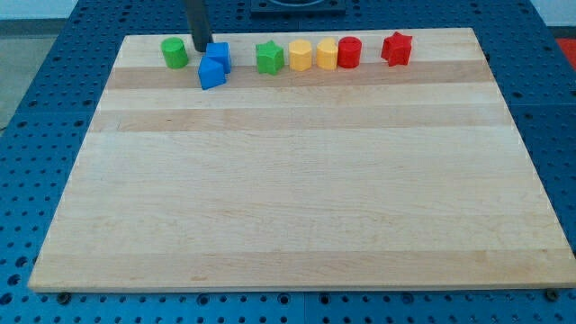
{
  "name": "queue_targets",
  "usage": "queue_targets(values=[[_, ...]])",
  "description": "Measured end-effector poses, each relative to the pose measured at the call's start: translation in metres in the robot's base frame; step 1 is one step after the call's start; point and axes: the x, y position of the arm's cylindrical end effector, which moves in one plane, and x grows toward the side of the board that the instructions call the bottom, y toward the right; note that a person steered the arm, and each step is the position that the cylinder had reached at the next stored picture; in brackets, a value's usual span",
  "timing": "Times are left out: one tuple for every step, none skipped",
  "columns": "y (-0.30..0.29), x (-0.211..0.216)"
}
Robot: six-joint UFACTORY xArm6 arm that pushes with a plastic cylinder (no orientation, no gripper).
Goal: Nudge yellow heart down a bit
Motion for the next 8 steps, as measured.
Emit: queue_targets(values=[[0.025,0.032],[0.013,0.082],[0.010,0.139],[0.078,0.142],[0.146,0.104],[0.119,0.069],[0.078,0.049],[0.047,0.031]])
